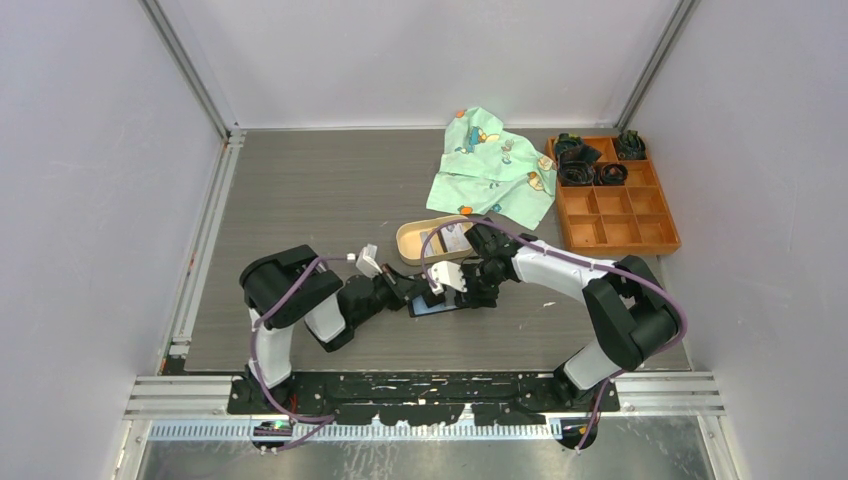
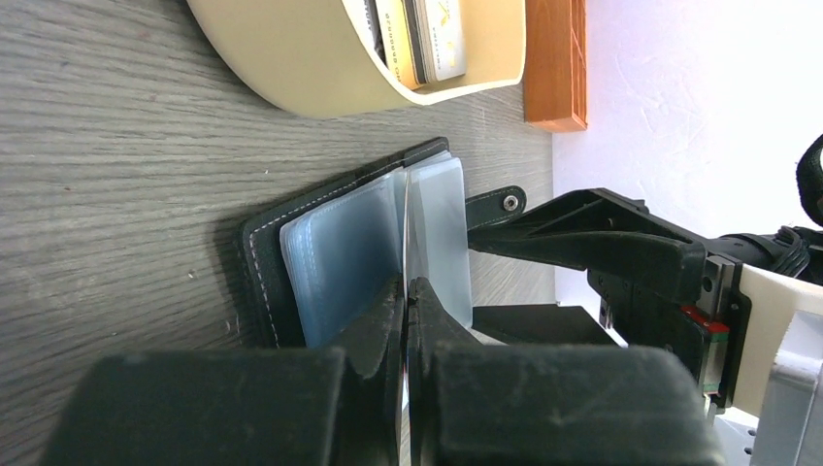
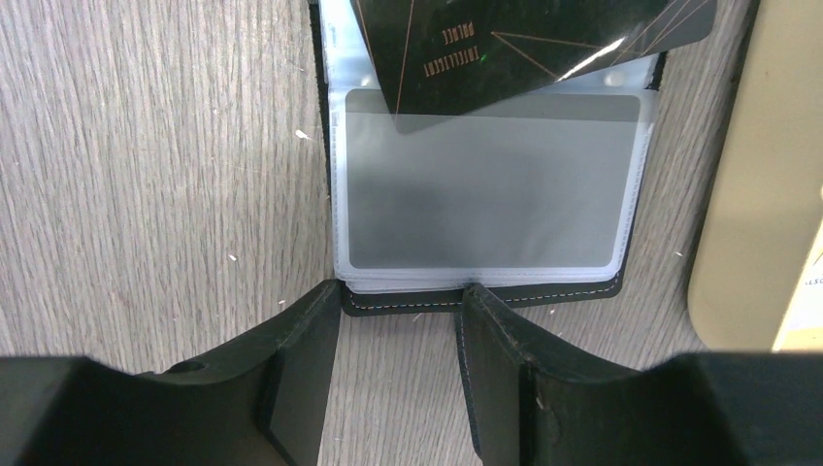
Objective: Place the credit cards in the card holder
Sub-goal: Insert the credit card into the card holder.
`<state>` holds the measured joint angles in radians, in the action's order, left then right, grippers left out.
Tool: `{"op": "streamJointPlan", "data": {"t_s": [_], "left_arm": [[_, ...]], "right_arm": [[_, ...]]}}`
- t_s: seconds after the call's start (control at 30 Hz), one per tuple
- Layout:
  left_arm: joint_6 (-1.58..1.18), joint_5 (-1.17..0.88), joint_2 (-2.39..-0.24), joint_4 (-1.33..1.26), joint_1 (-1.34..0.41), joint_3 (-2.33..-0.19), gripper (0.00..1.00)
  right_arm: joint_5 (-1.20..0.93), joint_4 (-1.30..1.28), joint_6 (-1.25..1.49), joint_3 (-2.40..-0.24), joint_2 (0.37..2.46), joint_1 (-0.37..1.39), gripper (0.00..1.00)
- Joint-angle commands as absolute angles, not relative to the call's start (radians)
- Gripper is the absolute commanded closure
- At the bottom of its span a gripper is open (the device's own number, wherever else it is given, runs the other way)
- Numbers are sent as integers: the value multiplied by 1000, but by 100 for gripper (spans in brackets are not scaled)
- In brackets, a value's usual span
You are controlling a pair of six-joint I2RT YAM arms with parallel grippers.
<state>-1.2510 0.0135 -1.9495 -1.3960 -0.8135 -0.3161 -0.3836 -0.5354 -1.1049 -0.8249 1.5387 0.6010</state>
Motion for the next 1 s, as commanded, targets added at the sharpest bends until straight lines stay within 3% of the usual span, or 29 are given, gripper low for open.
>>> {"op": "streamJointPlan", "data": {"t_s": [0.0,0.97], "left_arm": [[-1237,-22,-1970,-1431,-825,-336,100],[-1375,-126,-2024,-1376,-818,-370,100]], "right_arm": [[-395,-568,-1113,-843,1553,614,46],[-382,-569,-1116,-844,1558,614,47]]}}
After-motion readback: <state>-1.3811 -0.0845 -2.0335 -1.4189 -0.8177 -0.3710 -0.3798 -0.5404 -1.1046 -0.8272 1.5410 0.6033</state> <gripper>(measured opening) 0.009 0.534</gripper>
